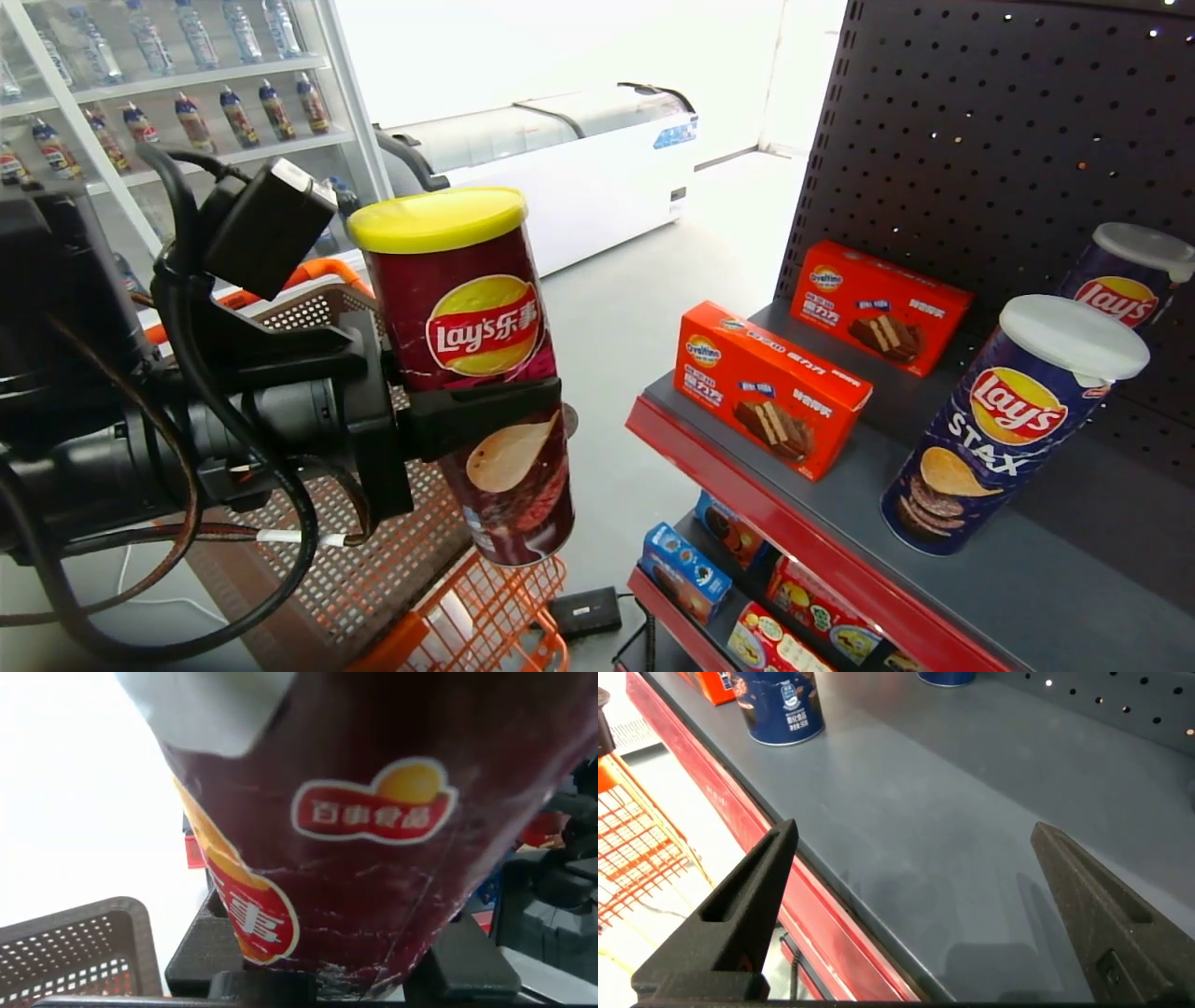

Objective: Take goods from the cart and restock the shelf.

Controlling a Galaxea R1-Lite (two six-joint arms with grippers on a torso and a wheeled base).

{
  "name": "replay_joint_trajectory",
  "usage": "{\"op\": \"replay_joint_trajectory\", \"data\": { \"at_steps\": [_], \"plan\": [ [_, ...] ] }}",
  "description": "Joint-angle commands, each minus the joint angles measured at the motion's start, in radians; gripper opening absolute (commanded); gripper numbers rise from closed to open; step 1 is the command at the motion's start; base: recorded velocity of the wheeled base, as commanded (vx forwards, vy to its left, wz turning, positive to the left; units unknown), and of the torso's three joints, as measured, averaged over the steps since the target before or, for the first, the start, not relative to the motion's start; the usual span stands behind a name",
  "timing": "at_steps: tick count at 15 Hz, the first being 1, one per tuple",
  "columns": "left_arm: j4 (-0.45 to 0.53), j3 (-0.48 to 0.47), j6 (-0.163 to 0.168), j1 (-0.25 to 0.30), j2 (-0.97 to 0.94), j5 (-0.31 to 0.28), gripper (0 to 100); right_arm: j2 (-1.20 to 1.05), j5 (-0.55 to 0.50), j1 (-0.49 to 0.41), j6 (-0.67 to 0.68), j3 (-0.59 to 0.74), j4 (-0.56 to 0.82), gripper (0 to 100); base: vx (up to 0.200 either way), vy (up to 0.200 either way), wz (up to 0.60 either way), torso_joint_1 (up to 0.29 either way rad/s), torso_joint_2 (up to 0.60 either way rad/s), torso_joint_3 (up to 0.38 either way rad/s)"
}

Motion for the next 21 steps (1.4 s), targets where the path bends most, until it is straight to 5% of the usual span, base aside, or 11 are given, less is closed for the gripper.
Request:
{"op": "replay_joint_trajectory", "data": {
  "at_steps": [1, 15, 21],
  "plan": [
    [-0.003, 0.013, 0.007, -0.003, 0.002, -0.001, 0, 0.000, 0.000, 0.001, 0.000, 0.000, 0.000, 100, 0.000, 0.000, -0.60, 0.002, 0.00, 0.002],
    [-0.003, 0.022, 0.021, -0.139, -0.005, -0.003, 0, 0.000, 0.001, 0.001, -0.002, 0.000, 0.000, 100, 0.000, 0.000, -0.60, 0.001, 0.00, 0.002],
    [-0.004, 0.024, 0.021, -0.138, -0.002, -0.001, 0, 0.000, 0.001, 0.001, 0.000, 0.000, 0.000, 100, 0.000, 0.000, -0.30, 0.002, 0.00, 0.002]
  ]
}}
